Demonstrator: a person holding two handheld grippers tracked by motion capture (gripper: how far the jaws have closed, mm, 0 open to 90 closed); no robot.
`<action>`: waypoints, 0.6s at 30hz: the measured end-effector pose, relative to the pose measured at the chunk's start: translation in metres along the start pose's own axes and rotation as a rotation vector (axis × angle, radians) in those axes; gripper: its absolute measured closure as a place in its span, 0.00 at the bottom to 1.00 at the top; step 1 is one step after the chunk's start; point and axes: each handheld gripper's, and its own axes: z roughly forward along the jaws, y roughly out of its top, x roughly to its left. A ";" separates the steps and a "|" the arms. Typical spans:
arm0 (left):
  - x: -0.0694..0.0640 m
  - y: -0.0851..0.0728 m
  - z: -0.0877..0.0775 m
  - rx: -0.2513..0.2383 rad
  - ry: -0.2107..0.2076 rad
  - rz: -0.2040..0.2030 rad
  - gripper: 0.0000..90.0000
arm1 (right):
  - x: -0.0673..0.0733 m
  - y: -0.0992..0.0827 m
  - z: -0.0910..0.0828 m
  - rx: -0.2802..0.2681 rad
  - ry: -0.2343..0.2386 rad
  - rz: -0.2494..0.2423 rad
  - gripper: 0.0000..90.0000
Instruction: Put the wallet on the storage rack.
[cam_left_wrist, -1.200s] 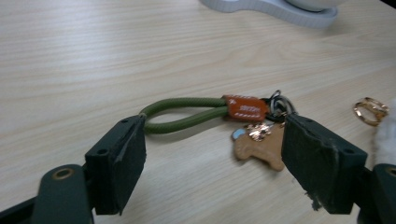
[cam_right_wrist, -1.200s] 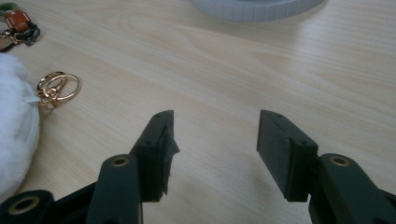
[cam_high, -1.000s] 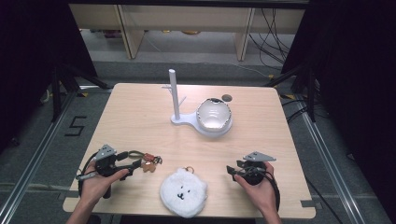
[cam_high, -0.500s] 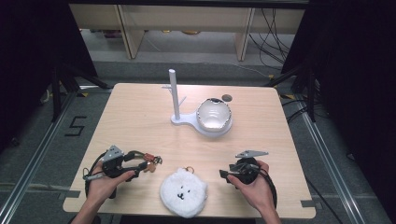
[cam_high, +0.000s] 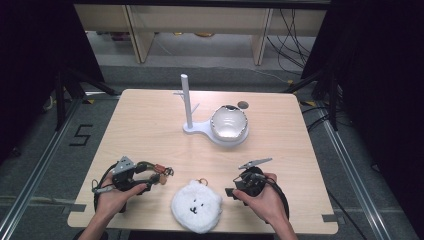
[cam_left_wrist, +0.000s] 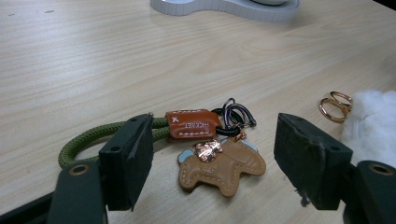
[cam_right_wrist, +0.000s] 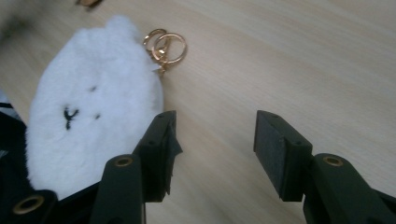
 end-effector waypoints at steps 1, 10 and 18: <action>0.000 0.000 0.000 0.000 0.001 0.000 0.31 | 0.002 0.001 0.001 0.023 0.006 -0.002 0.56; 0.000 0.000 0.000 0.000 0.000 0.004 0.31 | 0.020 0.012 0.010 0.104 0.063 -0.040 0.55; -0.001 0.001 0.000 -0.001 -0.004 0.005 0.31 | 0.034 0.017 0.023 0.172 0.097 -0.080 0.54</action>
